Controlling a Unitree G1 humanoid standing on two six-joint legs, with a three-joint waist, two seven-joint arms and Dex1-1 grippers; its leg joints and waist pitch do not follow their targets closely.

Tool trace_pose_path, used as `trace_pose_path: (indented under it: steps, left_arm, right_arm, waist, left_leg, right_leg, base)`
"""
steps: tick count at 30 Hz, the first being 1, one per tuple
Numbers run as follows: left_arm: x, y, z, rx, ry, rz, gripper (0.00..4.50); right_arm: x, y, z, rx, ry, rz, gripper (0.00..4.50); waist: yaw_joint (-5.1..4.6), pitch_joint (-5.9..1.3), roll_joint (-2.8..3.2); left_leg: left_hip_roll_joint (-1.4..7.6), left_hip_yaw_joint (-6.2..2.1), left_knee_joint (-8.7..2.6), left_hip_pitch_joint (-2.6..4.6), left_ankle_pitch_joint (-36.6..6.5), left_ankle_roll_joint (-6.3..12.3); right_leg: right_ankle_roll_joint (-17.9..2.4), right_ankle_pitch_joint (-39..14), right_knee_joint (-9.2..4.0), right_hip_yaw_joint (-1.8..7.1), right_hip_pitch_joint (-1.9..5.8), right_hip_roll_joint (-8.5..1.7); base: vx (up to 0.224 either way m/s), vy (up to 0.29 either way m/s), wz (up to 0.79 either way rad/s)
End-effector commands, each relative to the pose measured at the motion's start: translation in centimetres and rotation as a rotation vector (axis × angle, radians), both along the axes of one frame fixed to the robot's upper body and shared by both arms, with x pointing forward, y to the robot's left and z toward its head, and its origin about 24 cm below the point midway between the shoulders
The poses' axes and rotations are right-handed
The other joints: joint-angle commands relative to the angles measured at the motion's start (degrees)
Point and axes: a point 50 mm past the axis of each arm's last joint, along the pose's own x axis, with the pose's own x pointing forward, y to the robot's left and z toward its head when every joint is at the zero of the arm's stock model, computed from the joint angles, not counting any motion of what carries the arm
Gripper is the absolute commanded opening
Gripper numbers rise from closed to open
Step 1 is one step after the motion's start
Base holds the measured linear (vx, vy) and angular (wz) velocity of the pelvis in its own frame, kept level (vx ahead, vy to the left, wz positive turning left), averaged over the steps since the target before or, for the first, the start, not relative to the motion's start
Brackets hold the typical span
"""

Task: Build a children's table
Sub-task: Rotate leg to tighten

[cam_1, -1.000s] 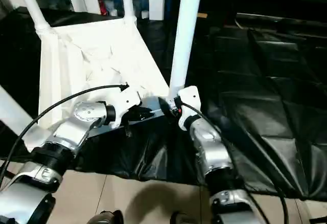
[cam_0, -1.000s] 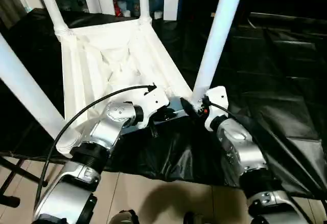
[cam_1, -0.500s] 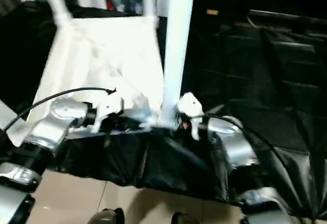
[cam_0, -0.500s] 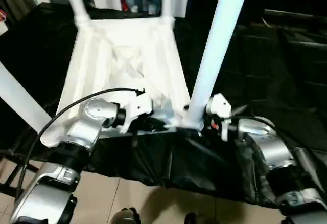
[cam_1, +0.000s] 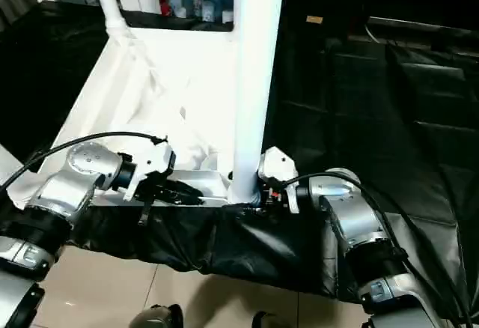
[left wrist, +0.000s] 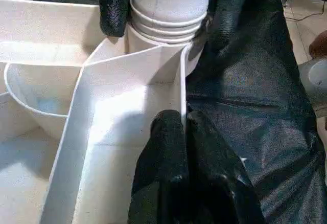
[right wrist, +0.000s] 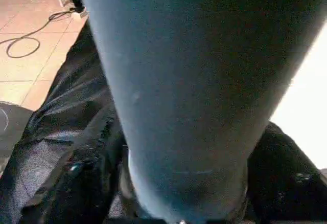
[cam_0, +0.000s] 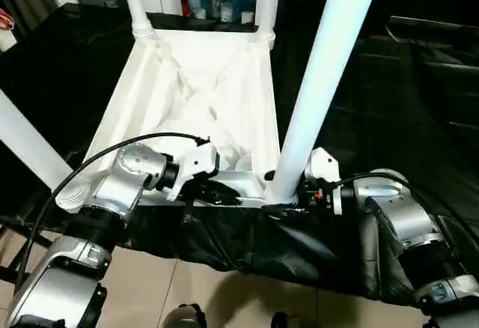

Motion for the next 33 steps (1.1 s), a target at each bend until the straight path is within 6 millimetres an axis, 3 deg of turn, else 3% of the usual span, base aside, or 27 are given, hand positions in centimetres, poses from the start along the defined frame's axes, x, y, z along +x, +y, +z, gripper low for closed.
trace_pose_path:
  steps: [1, 4, 7, 10, 11, 12, 13, 14, 17, 18, 20, 21, 22, 23, 28, 33]
  left_arm:
    - [-0.1, -1.1, -0.6, 0.022, -0.002, -0.017, 0.0]
    - [0.5, -1.9, -0.6, -0.01, -0.029, 0.074, 0.0]
    - [0.9, -2.5, -0.6, -0.03, -0.051, 0.136, 0.0]
    - [1.9, -3.5, -0.6, -0.034, -0.098, 0.27, 0.0]
    - [2.0, -3.8, -0.5, -0.038, -0.101, 0.294, 0.0]
    - [2.4, -4.9, -0.4, -0.053, -0.111, 0.358, 0.0]
    - [2.4, -4.9, -0.4, -0.053, -0.111, 0.358, 0.0]
    - [2.3, -5.6, -0.5, -0.054, -0.117, 0.368, 0.0]
    - [2.3, -6.6, -0.5, -0.069, -0.123, 0.385, 0.0]
    - [2.1, -7.1, -0.6, -0.069, -0.13, 0.385, 0.0]
    - [2.0, -7.5, -0.6, -0.069, -0.136, 0.385, 0.0]
    - [1.6, -8.5, -0.9, -0.071, -0.132, 0.366, 0.0]
    - [1.6, -8.6, -0.9, -0.071, -0.132, 0.366, 0.0]
    - [1.6, -8.8, -0.9, -0.07, -0.135, 0.361, 0.0]
    - [1.7, -8.3, -0.8, -0.071, -0.138, 0.359, 0.0]
    - [1.2, -6.5, -0.9, -0.058, -0.134, 0.249, 0.0]
  right_arm:
    - [-1.5, 1.2, -2.1, -0.04, 0.106, 0.087, 3.06]
    - [-1.5, 1.6, -2.6, -0.01, 0.112, 0.018, 2.79]
    - [-1.3, 1.9, -3.0, -0.005, 0.107, -0.053, 2.68]
    - [-0.5, 2.4, -3.7, -0.011, 0.09, -0.206, 2.65]
    - [-0.2, 2.6, -3.9, -0.011, 0.083, -0.25, 2.65]
    - [0.7, 3.1, -4.3, 0.013, 0.082, -0.415, 2.65]
    - [0.7, 3.1, -4.3, 0.013, 0.082, -0.415, 2.65]
    - [1.1, 3.6, -4.5, 0.037, 0.086, -0.508, 2.65]
    - [1.5, 4.7, -4.6, 0.063, 0.1, -0.597, 2.64]
    - [1.6, 5.7, -4.5, 0.08, 0.103, -0.62, 2.64]
    - [1.7, 6.5, -4.4, 0.091, 0.106, -0.634, 2.64]
    - [2.0, 8.4, -4.0, 0.117, 0.091, -0.695, 2.64]
    - [2.1, 8.5, -4.0, 0.119, 0.089, -0.699, 2.64]
    - [2.1, 9.1, -3.8, 0.137, 0.083, -0.706, 2.99]
    - [2.1, 8.8, -3.5, 0.161, 0.078, -0.694, 3.57]
    - [2.2, 6.1, -3.3, 0.129, 0.036, -0.607, 3.8]
  waist:
    - [-0.18, -3.18, -0.21]
    - [0.06, -3.1, -0.24]
    - [0.26, -2.66, -0.25]
    - [-0.1, -2.25, -0.55]
    - [-0.32, -2.05, -0.55]
    - [-0.64, -2.01, -0.64]
    - [-0.85, -1.93, -0.57]
    - [-1.33, -1.93, -0.62]
    - [-1.62, -2.29, -0.29]
    - [-1.62, -2.27, -0.04]
    - [-1.84, -2.16, -0.17]
    - [-2.17, -2.21, 0.0]
    - [-2.17, -2.21, 0.0]
    - [-2.52, -2.12, -0.03]
    - [-2.44, -2.14, -0.16]
    - [-2.29, -2.76, -0.11]
  left_leg:
    - [3.61, -1.2, -3.26, 0.86, -8.95, 5.15]
    - [3.67, -1.19, -3.33, 0.88, -9.5, 4.91]
    - [3.79, -1.29, -3.81, 1.29, -13.26, 3.17]
    - [3.69, -1.62, -4.28, 1.52, -17.49, 1.19]
    - [3.56, -1.92, -4.5, 1.52, -19.07, 0.39]
    - [3.56, -2.19, -4.63, 1.66, -19.92, -0.34]
    - [3.51, -2.31, -4.7, 1.62, -20.6, -0.68]
    - [3.48, -2.81, -4.95, 1.51, -22.01, -1.16]
    - [3.43, -3.07, -5.43, 0.98, -21.01, -1.08]
    - [3.47, -2.96, -5.46, 1.18, -21.51, -1.16]
    - [3.42, -2.79, -5.41, 1.54, -23.1, -1.33]
    - [3.38, -2.81, -5.47, 1.47, -23.95, -1.84]
    - [3.38, -2.81, -5.47, 1.47, -23.95, -1.84]
    - [3.3, -2.97, -5.56, 1.45, -25.2, -2.07]
    - [3.36, -2.78, -5.51, 1.68, -25.47, -1.47]
    - [3.42, -2.41, -5.25, 1.33, -21.79, -0.58]
  right_leg:
    - [-15.77, -4.45, -3.16, 2.67, 2.58, -4.38]
    - [-15.51, -5.73, -3.31, 2.71, 2.54, -4.44]
    - [-14.0, -13.48, -4.21, 2.87, 2.12, -4.68]
    - [-11.24, -23.29, -5.25, 3.16, 1.7, -4.97]
    - [-9.88, -27.49, -5.66, 3.17, 1.51, -5.1]
    - [-8.7, -30.98, -5.94, 3.2, 1.34, -5.31]
    - [-8.26, -32.57, -6.11, 3.2, 1.22, -5.36]
    - [-6.56, -35.88, -6.51, 2.95, 1.3, -5.48]
    - [-5.91, -31.74, -6.45, 2.66, 1.73, -5.23]
    - [-6.04, -30.75, -6.53, 2.75, 1.46, -5.12]
    - [-6.75, -29.38, -6.58, 2.88, 1.07, -5.04]
    - [-7.19, -29.21, -6.48, 2.98, 0.97, -5.06]
    - [-7.19, -29.21, -6.48, 2.98, 0.97, -5.06]
    - [-6.75, -30.61, -6.7, 2.85, 1.01, -5.13]
    - [-6.44, -29.75, -6.86, 3.1, 0.79, -5.08]
    - [-8.15, -21.5, -6.06, 3.18, 1.41, -4.89]
  base:
    - [0.0, 0.0, 0.0]
    - [0.0, 0.0, 0.0]
    - [0.0, 0.0, 0.0]
    - [0.0, 0.0, 0.0]
    - [-0.056, 0.007, 0.01]
    - [-0.063, 0.011, -0.02]
    - [-0.094, 0.023, -0.07]
    - [-0.062, 0.018, -0.06]
    - [0.0, 0.0, 0.0]
    - [0.0, 0.0, 0.0]
    - [0.0, 0.0, 0.0]
    - [0.0, 0.0, 0.0]
    - [0.0, 0.0, 0.0]
    - [0.0, 0.0, 0.0]
    - [0.0, 0.0, 0.0]
    - [0.0, 0.0, 0.0]
